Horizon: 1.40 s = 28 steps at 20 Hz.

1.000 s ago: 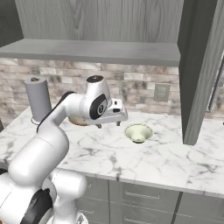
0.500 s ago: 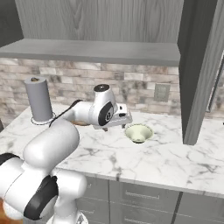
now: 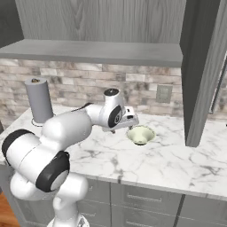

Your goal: Pick up the bowls on the counter and stack them on top of one another in the open cabinet. Place the smaller bowl on top of the larger bowl.

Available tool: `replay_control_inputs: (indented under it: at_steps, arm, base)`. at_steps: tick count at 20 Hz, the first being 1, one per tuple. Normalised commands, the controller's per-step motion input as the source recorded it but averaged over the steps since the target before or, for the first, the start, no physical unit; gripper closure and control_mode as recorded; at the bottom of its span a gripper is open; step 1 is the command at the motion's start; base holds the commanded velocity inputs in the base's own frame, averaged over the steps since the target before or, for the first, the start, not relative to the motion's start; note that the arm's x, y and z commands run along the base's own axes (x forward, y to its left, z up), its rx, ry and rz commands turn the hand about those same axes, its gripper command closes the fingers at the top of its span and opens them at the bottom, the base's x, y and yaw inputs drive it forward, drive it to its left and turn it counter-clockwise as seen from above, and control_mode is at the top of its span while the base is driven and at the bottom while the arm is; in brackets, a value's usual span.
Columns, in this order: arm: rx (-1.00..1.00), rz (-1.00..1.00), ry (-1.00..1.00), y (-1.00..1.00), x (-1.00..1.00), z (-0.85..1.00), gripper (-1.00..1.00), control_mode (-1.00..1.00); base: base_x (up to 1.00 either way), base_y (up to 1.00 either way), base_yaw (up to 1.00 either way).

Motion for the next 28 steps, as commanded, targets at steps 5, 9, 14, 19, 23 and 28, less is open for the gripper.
replay_control_inputs:
  at_steps: [5, 9, 14, 19, 23, 28]
  arm:
    - [0.0, 0.01, 0.0, -0.09, 0.14, -0.14, -1.0, -1.0]
    - [-0.01, 0.0, 0.0, 0.0, 0.01, -0.11, -1.0, -1.0]
    - [-0.03, 0.0, 0.01, 0.0, 0.09, -0.28, -1.0, -1.0]
    - [-0.02, 0.0, 0.01, 0.0, 0.15, -0.31, -1.0, -1.0]
    - [0.0, 0.0, 0.0, -0.07, 0.23, -0.21, -1.0, -1.0]
    - [0.0, 0.0, 0.0, -0.16, 0.33, -0.14, -1.0, -1.0]
  base:
    - [0.0, 0.0, 0.0]
    - [0.0, 0.0, 0.0]
    - [0.0, 0.0, 0.0]
    - [0.0, 0.0, 0.0]
    - [0.0, 0.0, 0.0]
    - [0.0, 0.0, 0.0]
